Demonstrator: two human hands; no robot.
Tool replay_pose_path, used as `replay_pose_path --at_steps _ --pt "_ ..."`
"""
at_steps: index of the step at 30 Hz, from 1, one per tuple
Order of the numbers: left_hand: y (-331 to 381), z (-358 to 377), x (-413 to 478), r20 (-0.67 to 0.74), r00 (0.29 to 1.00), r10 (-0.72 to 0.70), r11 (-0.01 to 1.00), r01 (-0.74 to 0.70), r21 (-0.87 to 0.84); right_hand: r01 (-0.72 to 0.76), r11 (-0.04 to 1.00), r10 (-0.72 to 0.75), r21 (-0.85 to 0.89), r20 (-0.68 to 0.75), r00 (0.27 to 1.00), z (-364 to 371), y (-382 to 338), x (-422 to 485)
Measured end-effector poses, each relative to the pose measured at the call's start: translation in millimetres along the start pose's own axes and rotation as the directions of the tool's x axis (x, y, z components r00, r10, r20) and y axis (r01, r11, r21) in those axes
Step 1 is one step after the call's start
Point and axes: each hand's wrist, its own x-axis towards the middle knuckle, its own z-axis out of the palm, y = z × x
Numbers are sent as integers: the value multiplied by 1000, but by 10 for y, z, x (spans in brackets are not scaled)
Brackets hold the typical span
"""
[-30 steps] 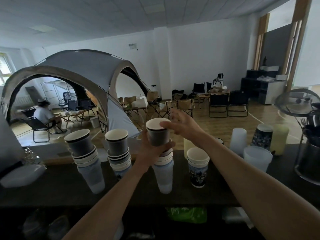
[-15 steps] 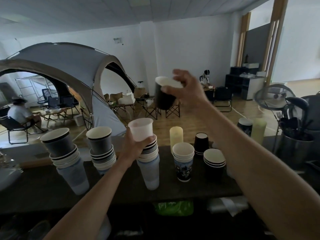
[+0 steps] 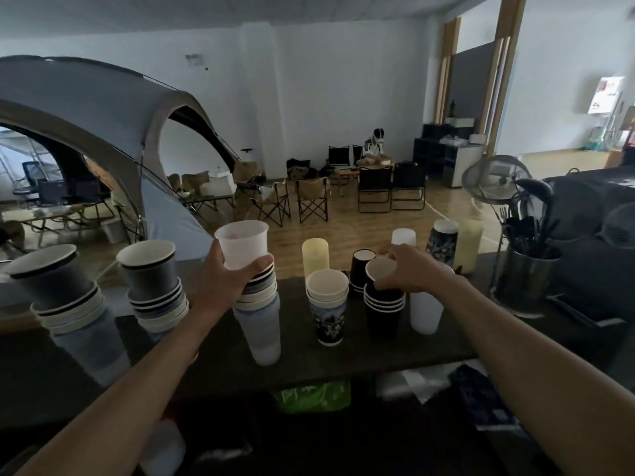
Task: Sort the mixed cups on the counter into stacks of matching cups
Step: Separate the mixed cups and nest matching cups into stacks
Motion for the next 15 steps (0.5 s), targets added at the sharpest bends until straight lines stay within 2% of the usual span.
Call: replay_pose_path --at_steps 4,8,10,11,13,15 --pt "35 43 -34 9 1000 -21 998 21 -56 11 997 -6 -82 62 998 45 16 -24" --pt "56 124 -132 56 990 -127 967 137 -214 51 983 -33 -176 104 994 173 42 -57" --pt "57 138 -148 60 987 -151 953 162 -257 63 968 -45 -242 79 996 132 -41 -51" --pt "65 131 -156 70 986 -154 951 167 -261 76 964 -73 -253 22 997 70 -165 -48" --pt "83 120 -167 91 983 -157 947 176 -269 124 981 -148 -151 -159 976 -111 -563 -87" --pt "69 119 -172 114 981 -156 947 181 -265 281 948 -230 147 -293 928 -253 -1056 -140"
